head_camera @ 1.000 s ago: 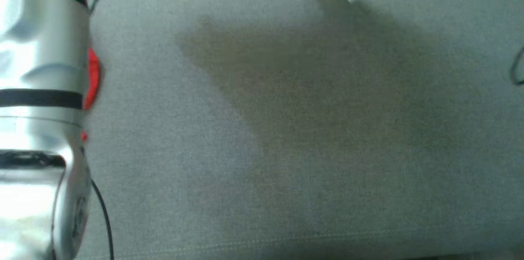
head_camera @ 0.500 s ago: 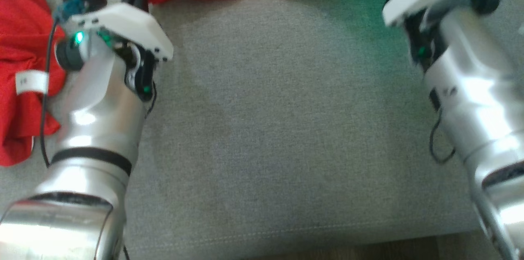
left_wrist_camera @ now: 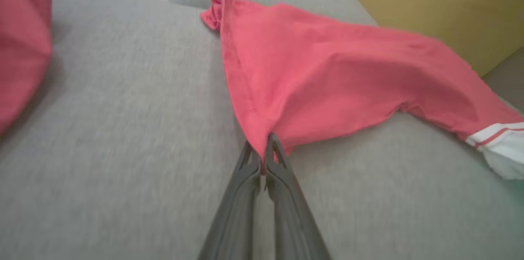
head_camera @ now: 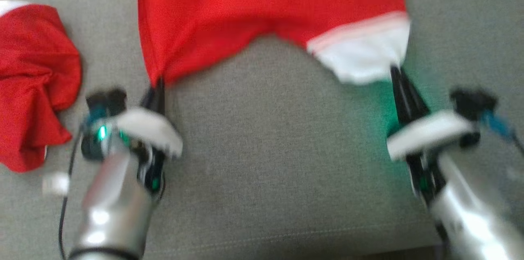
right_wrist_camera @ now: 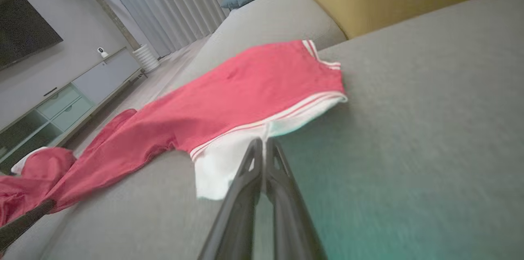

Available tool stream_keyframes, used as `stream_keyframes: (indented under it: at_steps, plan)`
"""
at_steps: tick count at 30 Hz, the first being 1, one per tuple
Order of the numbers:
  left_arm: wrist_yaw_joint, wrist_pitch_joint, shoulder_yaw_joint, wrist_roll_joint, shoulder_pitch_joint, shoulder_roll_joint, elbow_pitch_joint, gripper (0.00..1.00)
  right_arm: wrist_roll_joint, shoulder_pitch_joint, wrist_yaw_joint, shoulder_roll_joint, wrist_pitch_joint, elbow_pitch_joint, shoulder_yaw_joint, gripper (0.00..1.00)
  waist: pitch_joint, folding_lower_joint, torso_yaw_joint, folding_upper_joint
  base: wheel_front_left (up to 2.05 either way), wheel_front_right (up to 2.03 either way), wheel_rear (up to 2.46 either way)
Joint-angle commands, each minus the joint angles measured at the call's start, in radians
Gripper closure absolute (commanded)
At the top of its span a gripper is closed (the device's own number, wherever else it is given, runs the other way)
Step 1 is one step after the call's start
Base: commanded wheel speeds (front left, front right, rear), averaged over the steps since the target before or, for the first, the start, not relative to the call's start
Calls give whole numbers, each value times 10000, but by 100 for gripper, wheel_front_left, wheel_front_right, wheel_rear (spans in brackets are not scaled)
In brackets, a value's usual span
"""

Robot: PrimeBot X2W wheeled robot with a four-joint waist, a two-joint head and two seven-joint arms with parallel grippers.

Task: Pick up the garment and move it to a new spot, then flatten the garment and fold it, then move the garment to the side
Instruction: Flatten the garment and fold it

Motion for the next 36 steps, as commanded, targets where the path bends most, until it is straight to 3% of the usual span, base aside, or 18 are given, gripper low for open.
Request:
stream_keyframes:
  at_steps: [1,3,7,10,16,20,23,28,36]
  plan:
    - [-47,-52,265,114,15,397,-412,100,-29,210,-6,-147,-107,-420,25,100,-220,0,10,-1,0,0,0]
    - [-84,-52,190,257,867,523,-1010,100,-59,1282,-6,-350,-95,-1225,-70,100,-458,0,49,-1,0,0,0]
    - [-152,189,12,199,2720,946,-2184,100,-284,3782,-6,-902,1119,-3434,-890,100,-997,0,120,-1,0,0,0]
    - [-92,719,17,86,3730,1253,-3218,100,-625,5268,-6,-925,2276,-5010,-1761,100,-1271,0,122,-1,0,0,0]
    - [541,2553,48,-16,5872,1839,-6519,100,-1286,7854,-6,-158,5040,-8056,-3440,100,-1633,0,145,-1,0,0,0]
    - [1028,3984,147,-191,6990,2153,-8513,100,-1607,8523,-6,403,6556,-9271,-4092,100,-1677,0,131,-1,0,0,0]
    - [1151,4981,47,-283,7240,2353,-9331,100,-1678,8381,-6,687,7321,-9548,-4318,100,-1607,0,165,-1,0,0,0]
    - [1096,6692,64,-813,6775,2692,-9623,100,-1692,7325,-6,581,8235,-9112,-4361,100,-1254,0,199,-1,0,0,0]
    - [367,9526,144,-2577,4718,3200,-8923,100,-1381,4459,-6,145,8877,-7469,-4294,100,-365,0,374,-1,0,0,0]
